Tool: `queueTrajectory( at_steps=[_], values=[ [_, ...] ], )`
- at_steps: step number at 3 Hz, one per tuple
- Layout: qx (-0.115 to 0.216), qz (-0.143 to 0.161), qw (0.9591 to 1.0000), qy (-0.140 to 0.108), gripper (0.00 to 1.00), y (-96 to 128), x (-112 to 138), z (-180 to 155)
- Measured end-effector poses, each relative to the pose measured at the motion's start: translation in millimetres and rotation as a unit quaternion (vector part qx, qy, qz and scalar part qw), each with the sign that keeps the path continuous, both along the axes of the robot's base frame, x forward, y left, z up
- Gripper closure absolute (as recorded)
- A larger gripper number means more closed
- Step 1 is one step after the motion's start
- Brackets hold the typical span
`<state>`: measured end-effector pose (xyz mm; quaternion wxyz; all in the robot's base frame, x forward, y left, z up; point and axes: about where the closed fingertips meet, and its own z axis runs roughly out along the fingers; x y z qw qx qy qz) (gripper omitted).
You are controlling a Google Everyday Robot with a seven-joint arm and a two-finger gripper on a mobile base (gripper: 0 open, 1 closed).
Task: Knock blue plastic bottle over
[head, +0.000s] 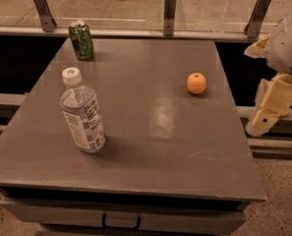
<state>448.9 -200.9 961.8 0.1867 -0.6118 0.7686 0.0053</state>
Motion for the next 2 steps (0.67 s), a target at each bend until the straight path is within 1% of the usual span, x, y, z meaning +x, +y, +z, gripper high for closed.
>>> queueTrajectory(
  at_steps=[1, 2],
  values=[
    [0.091, 0.053, 0.9944, 0.011, 0.0, 56, 17, -28],
    [0.188, 0.11, 0.9757, 0.019, 0.0, 131, 23, -30]
  ],
)
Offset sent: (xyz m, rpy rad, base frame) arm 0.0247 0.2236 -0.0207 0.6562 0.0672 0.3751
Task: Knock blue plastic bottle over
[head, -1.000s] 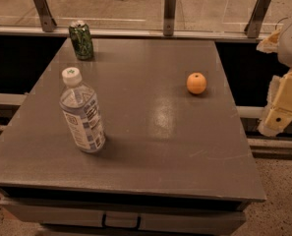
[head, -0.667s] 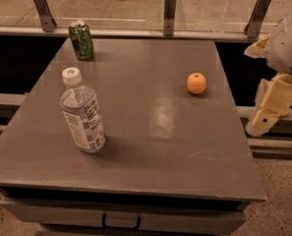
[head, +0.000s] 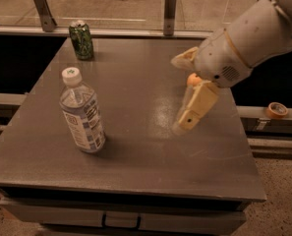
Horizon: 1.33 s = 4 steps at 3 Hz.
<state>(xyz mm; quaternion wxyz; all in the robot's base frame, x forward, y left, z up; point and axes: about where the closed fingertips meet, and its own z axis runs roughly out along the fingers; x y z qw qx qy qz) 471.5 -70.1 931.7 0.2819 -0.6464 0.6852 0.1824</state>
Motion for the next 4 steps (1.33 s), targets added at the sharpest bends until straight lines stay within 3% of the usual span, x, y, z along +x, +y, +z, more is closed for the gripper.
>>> queueTrajectory(
  at_steps=[1, 2, 3, 4],
  values=[
    [0.022, 0.008, 0.9997, 0.005, 0.0, 14, -4, 7],
    [0.026, 0.012, 0.9996, 0.006, 0.0, 13, -7, 8],
    [0.063, 0.011, 0.9979, 0.005, 0.0, 31, -20, 3],
    [0.129, 0.015, 0.9915, 0.0, 0.0, 66, -20, -3]
  ],
)
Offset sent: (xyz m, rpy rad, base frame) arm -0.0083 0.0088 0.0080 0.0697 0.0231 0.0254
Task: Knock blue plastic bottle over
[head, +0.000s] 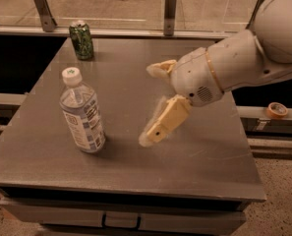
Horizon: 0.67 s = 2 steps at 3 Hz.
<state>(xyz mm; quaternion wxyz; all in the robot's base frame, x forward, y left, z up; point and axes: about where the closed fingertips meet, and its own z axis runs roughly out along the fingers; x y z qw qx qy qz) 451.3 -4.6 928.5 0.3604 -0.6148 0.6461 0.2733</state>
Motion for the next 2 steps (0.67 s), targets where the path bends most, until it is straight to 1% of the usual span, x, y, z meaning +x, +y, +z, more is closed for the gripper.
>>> queueTrajectory(
  at_steps=[1, 2],
  values=[
    [0.074, 0.004, 0.9972, -0.01, 0.0, 42, 8, -5],
    [0.141, 0.012, 0.9899, -0.007, 0.0, 84, 16, -8]
  ],
)
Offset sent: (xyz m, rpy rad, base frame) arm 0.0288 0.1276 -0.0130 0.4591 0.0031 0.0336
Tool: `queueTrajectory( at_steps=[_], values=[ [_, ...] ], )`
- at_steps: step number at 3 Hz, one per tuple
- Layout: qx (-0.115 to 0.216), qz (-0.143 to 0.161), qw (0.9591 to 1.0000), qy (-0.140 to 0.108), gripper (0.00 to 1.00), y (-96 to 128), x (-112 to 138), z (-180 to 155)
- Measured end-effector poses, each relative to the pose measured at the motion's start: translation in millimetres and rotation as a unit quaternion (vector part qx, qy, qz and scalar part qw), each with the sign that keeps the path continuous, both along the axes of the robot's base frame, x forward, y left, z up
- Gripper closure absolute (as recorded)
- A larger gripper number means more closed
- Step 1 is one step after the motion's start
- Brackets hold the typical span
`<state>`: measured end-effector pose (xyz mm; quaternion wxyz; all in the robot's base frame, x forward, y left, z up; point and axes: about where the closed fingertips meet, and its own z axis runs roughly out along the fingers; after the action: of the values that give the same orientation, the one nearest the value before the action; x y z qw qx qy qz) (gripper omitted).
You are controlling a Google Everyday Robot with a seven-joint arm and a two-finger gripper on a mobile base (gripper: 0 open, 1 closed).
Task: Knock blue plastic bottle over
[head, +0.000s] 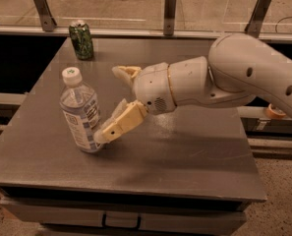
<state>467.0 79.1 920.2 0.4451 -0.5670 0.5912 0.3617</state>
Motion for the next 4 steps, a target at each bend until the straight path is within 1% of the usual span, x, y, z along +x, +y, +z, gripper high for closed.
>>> queueTrajectory(
  at_steps=[1, 2, 3, 4],
  values=[
    [0.05, 0.012, 0.9985, 0.017, 0.0, 33, -2, -1],
    [0.075, 0.014, 0.9966, 0.031, 0.18, 51, -3, -4],
    [0.076, 0.003, 0.9965, 0.035, 0.42, 49, 3, -3],
    [0.053, -0.019, 0.9982, 0.018, 0.64, 27, 23, 8]
  ],
)
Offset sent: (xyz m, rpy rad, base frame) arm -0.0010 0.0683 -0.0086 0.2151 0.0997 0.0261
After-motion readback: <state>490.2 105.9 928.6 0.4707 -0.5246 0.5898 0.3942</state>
